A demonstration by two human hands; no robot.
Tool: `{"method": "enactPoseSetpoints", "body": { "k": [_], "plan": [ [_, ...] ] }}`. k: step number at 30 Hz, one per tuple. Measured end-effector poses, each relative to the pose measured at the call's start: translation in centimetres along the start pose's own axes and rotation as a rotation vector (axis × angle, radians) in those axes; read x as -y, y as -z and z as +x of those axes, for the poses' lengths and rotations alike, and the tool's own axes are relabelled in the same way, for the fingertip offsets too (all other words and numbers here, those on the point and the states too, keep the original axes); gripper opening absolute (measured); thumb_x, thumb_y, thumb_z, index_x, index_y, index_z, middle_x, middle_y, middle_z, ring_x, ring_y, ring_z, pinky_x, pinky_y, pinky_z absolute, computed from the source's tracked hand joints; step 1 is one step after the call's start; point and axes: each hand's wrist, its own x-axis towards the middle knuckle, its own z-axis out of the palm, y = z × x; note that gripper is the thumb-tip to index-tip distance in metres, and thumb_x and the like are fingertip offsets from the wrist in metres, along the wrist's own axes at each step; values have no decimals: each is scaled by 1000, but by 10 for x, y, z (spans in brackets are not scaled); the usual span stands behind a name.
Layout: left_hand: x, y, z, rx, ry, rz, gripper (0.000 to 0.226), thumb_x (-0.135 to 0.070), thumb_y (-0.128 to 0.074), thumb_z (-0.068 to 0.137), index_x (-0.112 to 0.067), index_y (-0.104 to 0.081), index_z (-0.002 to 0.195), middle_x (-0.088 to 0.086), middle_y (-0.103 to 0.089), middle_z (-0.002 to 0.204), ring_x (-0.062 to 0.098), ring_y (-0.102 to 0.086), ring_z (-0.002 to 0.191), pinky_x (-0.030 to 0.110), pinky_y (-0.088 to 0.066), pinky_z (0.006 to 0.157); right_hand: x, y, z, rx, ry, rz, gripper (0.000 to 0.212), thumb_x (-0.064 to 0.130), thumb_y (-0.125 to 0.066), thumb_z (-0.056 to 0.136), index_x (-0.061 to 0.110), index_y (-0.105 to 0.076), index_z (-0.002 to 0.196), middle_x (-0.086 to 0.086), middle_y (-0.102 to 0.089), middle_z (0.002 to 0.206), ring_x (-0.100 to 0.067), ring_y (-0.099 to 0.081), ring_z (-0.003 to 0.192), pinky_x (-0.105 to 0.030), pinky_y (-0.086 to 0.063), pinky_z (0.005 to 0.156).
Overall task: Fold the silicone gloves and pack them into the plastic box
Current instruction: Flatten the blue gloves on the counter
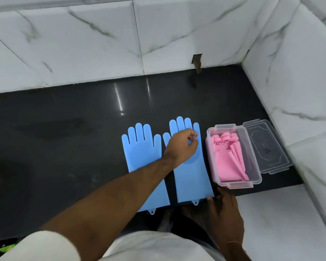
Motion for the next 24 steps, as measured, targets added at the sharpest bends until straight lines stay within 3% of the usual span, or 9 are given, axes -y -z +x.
{"method": "enactPoseSetpoints", "body": {
  "k": [2, 5, 7, 10, 14, 18, 21, 24],
  "plan": [
    [-9, -8, 17, 8, 89, 23, 24, -22, -68, 105, -10, -73, 126, 4, -80, 106, 20, -75, 100, 40, -62, 95, -4, -2, 2, 0, -28, 0, 46, 48, -65, 98, 27, -60, 139, 0, -63, 128, -28, -66, 108, -38, -50, 76],
    [-15, -17, 35, 33, 246, 114, 36, -37, -73, 102, -11, -67, 126, 6, -77, 111, 25, -74, 104, 37, -60, 93, -4, -4, 5, -2, -31, 37, 41, 54, -68, 95, 32, -64, 130, 6, -64, 120, -21, -67, 100, -37, -52, 76],
    [-16, -21, 41, 67, 253, 225, 44, -43, -76, 99, -10, -63, 125, 7, -73, 112, 26, -71, 103, 36, -57, 88, -2, -5, 8, 0, -23, 62, 27, 56, -70, 94, 39, -65, 116, 11, -64, 111, -11, -65, 90, -33, -49, 73],
    [-16, -22, 46, 101, 230, 290, 44, -32, -80, 96, -7, -59, 126, 6, -67, 104, 28, -72, 100, 36, -54, 79, 2, -6, 10, -2, 0, 122, 14, 46, -76, 93, 44, -64, 99, 17, -64, 101, 2, -62, 84, -22, -44, 67],
    [-11, -15, 42, 71, 234, 144, 37, -17, -76, 92, -12, -57, 122, 7, -71, 100, 25, -72, 89, 29, -52, 67, 11, -10, 8, 9, 80, 263, 30, 25, -82, 89, 45, -61, 88, 18, -64, 93, 1, -64, 90, -16, -44, 66],
    [-4, 15, 31, -34, 263, -35, 29, -24, -69, 95, -24, -60, 123, -3, -71, 96, 10, -67, 82, 16, -44, 60, 30, -8, 0, 23, 361, 379, 22, 24, -73, 92, 40, -59, 92, 19, -63, 97, -6, -66, 89, -8, -45, 73],
    [8, 55, 20, -110, 278, -235, 9, -23, -64, 99, -22, -69, 106, -6, -68, 85, 11, -67, 71, 21, -55, 53, 52, -12, -5, 38, 560, 420, 17, 23, -69, 93, 36, -59, 97, 17, -64, 106, -14, -68, 100, -22, -49, 84],
    [35, 101, -2, -156, 285, -394, 9, -19, -65, 100, -15, -71, 98, -1, -68, 71, 14, -70, 63, 28, -62, 56, 76, -24, -15, 81, 774, 351, 7, 26, -67, 98, 29, -62, 103, 14, -65, 114, -16, -66, 110, -29, -50, 91]
  ]
}}
